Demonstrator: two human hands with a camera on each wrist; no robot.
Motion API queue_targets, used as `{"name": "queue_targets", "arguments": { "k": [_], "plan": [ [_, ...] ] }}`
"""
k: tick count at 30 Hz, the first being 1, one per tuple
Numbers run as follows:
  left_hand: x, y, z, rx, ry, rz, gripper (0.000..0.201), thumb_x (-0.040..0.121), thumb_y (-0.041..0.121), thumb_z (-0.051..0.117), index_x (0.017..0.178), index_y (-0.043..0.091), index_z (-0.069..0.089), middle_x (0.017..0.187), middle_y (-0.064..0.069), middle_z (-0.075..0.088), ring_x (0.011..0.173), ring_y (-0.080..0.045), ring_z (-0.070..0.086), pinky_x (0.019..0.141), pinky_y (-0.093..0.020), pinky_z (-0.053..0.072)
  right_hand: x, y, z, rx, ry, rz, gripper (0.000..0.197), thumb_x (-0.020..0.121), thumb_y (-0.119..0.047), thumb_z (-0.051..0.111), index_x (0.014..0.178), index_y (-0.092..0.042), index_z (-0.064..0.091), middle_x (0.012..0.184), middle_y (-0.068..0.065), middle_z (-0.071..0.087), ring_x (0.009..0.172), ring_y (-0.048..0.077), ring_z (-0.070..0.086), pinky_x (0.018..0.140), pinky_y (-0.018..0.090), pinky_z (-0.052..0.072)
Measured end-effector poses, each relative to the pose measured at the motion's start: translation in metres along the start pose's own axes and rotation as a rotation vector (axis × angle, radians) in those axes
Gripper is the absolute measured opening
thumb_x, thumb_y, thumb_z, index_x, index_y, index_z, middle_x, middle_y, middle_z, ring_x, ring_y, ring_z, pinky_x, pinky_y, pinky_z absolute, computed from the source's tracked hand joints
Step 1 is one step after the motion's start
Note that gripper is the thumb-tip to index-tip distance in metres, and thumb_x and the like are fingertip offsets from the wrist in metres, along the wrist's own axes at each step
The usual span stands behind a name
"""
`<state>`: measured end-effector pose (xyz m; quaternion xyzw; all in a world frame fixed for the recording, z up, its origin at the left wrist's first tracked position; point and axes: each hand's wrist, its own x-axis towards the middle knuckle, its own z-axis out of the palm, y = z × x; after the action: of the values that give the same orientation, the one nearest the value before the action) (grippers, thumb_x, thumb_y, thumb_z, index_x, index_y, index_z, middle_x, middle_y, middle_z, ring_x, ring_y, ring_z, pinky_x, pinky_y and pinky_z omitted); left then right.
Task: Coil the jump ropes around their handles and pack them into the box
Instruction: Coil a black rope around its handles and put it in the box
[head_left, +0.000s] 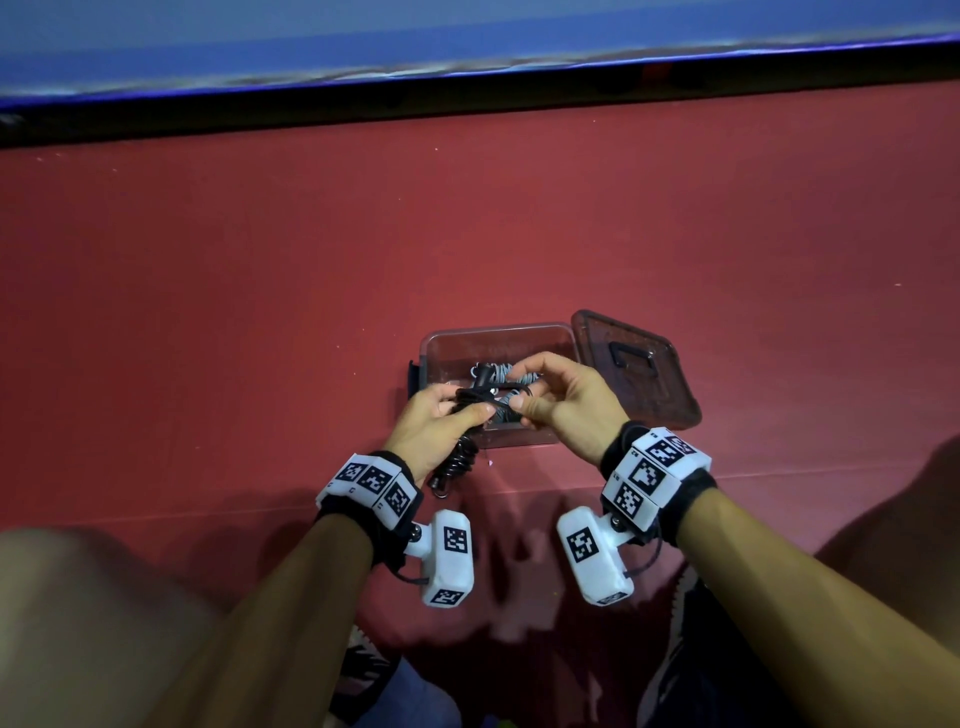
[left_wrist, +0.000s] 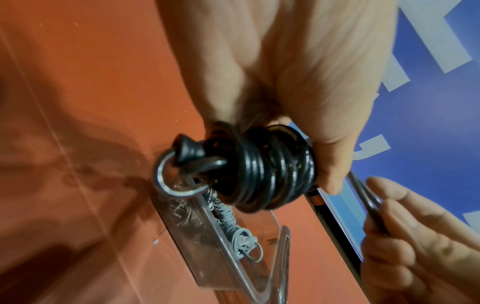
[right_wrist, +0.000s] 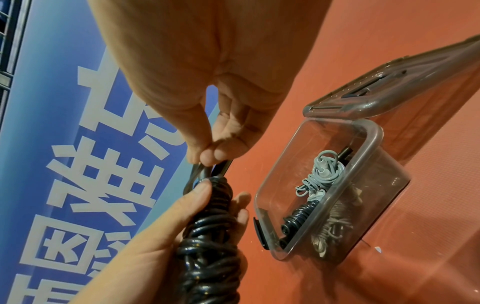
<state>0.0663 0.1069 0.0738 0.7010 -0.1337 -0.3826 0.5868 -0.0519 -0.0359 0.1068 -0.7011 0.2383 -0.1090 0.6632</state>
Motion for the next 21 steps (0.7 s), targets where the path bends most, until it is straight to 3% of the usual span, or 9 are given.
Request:
{"name": "queue_targets", "arguments": {
  "k": [4,10,15,18,21],
  "plan": [
    [0.0013,-0.0023,-0.0010,0.027,0.018,-0.005,0.032,0.085,0.014,0.081,0.112,0.008,0.065,0.099,-0.010,0.078,0.093,-0.026,0.075,0.095,-0.046,0.057,0.0003,-0.0004,-0.0019,0.023,0.022,0.014,0.019,0.086,0.007,0.070,0.097,-0.007,0.071,0.069,0.009,0.050,0.052,0.007,0.058,0.059,0.018,0.052],
    [0.0002,-0.0028,-0.0029,0.096,0.042,0.044,0.020,0.084,0.020,0.082,0.103,0.018,0.077,0.096,-0.005,0.079,0.097,-0.023,0.075,0.098,-0.041,0.056,0.0001,-0.0049,-0.0032,0.066,-0.007,0.071,0.027,0.079,0.010,0.075,0.103,-0.001,0.070,0.082,0.017,0.058,0.057,0.005,0.058,0.063,0.015,0.053],
    [-0.0049,0.0030,0.0009,0.014,-0.026,0.021,0.021,0.092,0.011,0.072,0.113,0.007,0.074,0.104,-0.014,0.077,0.098,-0.022,0.074,0.078,-0.029,0.060,0.0024,-0.0025,-0.0048,-0.017,-0.002,0.069,0.030,0.077,0.004,0.080,0.103,-0.008,0.072,0.080,0.009,0.066,0.066,0.010,0.061,0.071,0.020,0.057],
    [-0.0056,0.0029,0.0014,0.013,-0.049,0.003,0.023,0.094,0.014,0.071,0.115,0.008,0.074,0.106,-0.008,0.078,0.103,-0.019,0.073,0.095,-0.031,0.054,0.0030,-0.0017,-0.0053,-0.058,0.006,0.068,0.031,0.077,0.002,0.081,0.106,-0.007,0.073,0.078,0.004,0.068,0.066,0.010,0.061,0.073,0.021,0.057],
    [-0.0071,0.0030,-0.0002,0.018,-0.067,-0.014,0.023,0.094,0.020,0.071,0.115,0.011,0.075,0.107,-0.006,0.078,0.106,-0.018,0.072,0.100,-0.033,0.052,0.0021,-0.0011,-0.0059,-0.094,0.009,0.057,0.027,0.079,-0.004,0.081,0.105,-0.010,0.074,0.077,0.007,0.068,0.067,0.012,0.061,0.074,0.025,0.056]
  ]
}}
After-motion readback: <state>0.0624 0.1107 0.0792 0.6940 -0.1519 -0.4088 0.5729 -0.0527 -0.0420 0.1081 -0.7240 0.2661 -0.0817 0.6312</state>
